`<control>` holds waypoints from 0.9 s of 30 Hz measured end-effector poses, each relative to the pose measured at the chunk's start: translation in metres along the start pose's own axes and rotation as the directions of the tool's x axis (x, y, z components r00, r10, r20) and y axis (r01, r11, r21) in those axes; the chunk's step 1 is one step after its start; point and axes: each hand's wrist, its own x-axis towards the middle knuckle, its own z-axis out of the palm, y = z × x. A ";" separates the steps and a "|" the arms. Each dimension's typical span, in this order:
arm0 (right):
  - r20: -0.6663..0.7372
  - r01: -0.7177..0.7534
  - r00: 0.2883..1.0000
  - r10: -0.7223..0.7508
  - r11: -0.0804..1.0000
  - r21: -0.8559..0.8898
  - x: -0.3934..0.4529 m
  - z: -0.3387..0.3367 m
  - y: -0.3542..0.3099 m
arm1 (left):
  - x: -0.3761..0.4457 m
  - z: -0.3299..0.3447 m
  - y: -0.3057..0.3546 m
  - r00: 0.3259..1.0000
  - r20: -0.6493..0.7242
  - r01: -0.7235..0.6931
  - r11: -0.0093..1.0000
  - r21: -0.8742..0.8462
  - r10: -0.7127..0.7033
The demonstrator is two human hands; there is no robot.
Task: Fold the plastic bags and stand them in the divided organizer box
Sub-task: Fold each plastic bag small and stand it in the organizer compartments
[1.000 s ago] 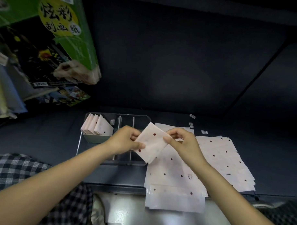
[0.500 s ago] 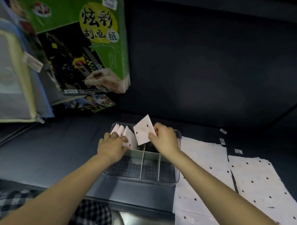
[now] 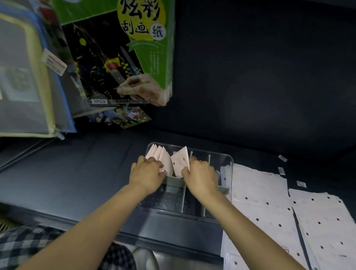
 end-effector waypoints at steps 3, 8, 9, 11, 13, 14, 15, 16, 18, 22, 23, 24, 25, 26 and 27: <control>0.037 -0.049 0.998 0.049 0.999 -0.016 0.014 0.006 -0.007 | -0.001 0.000 0.001 1.000 0.000 -0.017 1.000 -0.013 0.017; 0.204 -0.125 0.973 0.105 0.988 0.091 0.036 0.023 -0.028 | -0.005 -0.006 0.001 0.999 0.014 -0.038 0.998 -0.043 0.039; 0.234 -0.149 0.966 0.114 0.980 0.136 0.038 0.026 -0.030 | -0.005 -0.009 0.001 0.999 0.004 -0.032 0.998 -0.055 0.032; 0.263 -0.163 0.957 0.120 0.975 0.149 0.041 0.030 -0.029 | -0.006 -0.012 -0.001 0.999 -0.046 -0.008 0.997 -0.079 0.004; 0.280 -0.126 0.956 0.089 0.985 0.117 0.041 0.029 -0.023 | -0.006 -0.014 -0.002 0.993 -0.120 0.000 0.996 -0.090 -0.011; 0.299 -0.107 0.952 0.066 0.987 0.124 0.040 0.027 -0.019 | -0.007 -0.013 -0.002 0.990 -0.142 -0.015 0.997 -0.078 0.004; 0.319 -0.089 0.947 0.038 0.985 0.147 0.037 0.024 -0.014 | -0.008 -0.011 -0.001 0.989 -0.143 -0.041 0.998 -0.043 0.034; 0.328 -0.069 0.945 0.006 0.981 0.183 0.033 0.021 -0.009 | -0.009 -0.009 0.000 0.990 -0.128 -0.066 0.998 0.008 0.067; 0.272 -0.019 0.961 -0.054 0.965 0.260 0.021 0.012 0.003 | -0.011 -0.007 0.004 0.991 -0.092 -0.086 0.991 0.105 0.095; 0.026 0.121 0.990 -0.140 0.924 0.362 -0.023 -0.011 0.065 | -0.017 -0.011 0.030 0.969 -0.155 -0.172 0.977 0.124 0.191; 0.003 0.120 0.992 -0.130 0.922 0.368 -0.039 -0.014 0.088 | -0.021 -0.011 0.042 0.950 -0.177 -0.248 0.965 0.085 0.259; 0.003 0.094 0.995 -0.102 0.923 0.373 -0.056 -0.017 0.114 | -0.026 -0.010 0.056 0.924 -0.188 -0.334 0.942 0.030 0.334; 0.020 0.051 0.998 -0.063 0.928 0.369 -0.075 -0.018 0.141 | -0.034 -0.006 0.070 0.895 -0.181 -0.418 0.908 -0.025 0.407; 0.050 0.001 0.999 -0.019 0.938 0.346 -0.095 -0.017 0.167 | -0.042 0.000 0.084 0.865 -0.149 -0.492 0.868 -0.067 0.479; 0.095 -0.050 0.995 0.022 0.952 0.303 -0.115 -0.014 0.192 | -0.051 0.011 0.097 0.834 -0.089 -0.552 0.829 -0.092 0.545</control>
